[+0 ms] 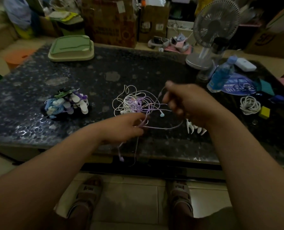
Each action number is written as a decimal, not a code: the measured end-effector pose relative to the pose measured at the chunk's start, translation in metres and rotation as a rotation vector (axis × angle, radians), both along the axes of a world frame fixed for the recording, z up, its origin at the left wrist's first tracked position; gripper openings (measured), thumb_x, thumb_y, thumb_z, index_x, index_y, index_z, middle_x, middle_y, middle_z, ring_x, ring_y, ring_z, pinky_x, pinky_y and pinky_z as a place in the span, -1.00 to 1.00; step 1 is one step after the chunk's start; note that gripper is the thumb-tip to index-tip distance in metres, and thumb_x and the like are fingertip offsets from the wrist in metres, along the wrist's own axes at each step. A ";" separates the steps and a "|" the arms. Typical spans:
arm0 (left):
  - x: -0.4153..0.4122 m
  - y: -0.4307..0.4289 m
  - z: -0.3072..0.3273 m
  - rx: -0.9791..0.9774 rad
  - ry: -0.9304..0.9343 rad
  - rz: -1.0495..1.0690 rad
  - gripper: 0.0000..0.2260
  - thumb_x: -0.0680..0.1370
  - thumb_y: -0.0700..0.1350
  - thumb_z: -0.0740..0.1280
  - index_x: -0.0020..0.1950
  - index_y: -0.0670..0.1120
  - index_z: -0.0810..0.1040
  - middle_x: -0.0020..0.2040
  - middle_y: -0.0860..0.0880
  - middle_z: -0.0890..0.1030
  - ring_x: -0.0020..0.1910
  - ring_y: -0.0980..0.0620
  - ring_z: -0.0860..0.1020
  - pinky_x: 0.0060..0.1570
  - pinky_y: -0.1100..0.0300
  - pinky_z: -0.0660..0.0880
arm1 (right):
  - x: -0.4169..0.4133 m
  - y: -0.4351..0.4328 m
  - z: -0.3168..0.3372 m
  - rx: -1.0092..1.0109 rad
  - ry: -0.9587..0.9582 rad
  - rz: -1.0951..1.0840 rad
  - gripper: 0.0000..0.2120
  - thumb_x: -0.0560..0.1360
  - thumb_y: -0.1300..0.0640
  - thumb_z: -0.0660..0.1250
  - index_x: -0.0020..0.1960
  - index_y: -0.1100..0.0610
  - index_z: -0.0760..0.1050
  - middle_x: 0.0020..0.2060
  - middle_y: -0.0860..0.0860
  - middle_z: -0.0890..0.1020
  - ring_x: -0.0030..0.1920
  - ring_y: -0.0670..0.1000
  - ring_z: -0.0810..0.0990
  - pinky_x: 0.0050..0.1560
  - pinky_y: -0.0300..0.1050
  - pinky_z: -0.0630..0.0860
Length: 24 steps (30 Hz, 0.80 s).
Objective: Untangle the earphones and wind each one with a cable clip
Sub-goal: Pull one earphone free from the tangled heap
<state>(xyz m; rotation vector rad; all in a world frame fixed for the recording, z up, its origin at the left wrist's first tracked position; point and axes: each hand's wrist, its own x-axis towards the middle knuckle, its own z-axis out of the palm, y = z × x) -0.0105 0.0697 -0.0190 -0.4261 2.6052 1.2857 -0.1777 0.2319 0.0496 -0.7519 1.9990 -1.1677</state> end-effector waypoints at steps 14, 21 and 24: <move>0.005 0.000 0.038 0.288 0.176 -0.010 -0.85 0.67 -0.17 0.33 -0.06 -0.03 0.63 -0.22 -0.04 0.60 -0.26 0.08 0.49 -0.26 0.27 0.41 | 0.030 0.008 -0.008 0.120 0.211 0.487 -0.49 0.53 -0.29 0.41 0.38 -0.09 0.47 0.22 -0.11 0.67 0.18 -0.12 0.65 0.23 -0.07 0.58; 0.016 -0.021 0.040 0.303 0.183 0.107 -0.79 0.72 -0.10 0.24 0.02 -0.15 0.61 -0.38 -0.06 0.50 -0.42 0.05 0.46 -0.42 0.23 0.35 | 0.014 0.006 -0.006 -0.072 -0.045 0.062 -0.67 0.70 -0.03 0.24 -0.12 0.16 0.53 -0.43 0.02 0.29 -0.45 -0.02 0.23 -0.46 -0.19 0.18; 0.022 -0.029 0.036 0.323 0.166 0.073 -0.77 0.73 -0.09 0.22 0.04 -0.13 0.63 -0.37 -0.12 0.47 -0.36 -0.08 0.44 -0.26 0.14 0.39 | 0.008 0.009 -0.011 0.037 0.044 0.003 -0.66 0.69 0.00 0.26 -0.16 0.17 0.56 -0.42 0.04 0.49 -0.37 0.06 0.46 -0.31 -0.09 0.43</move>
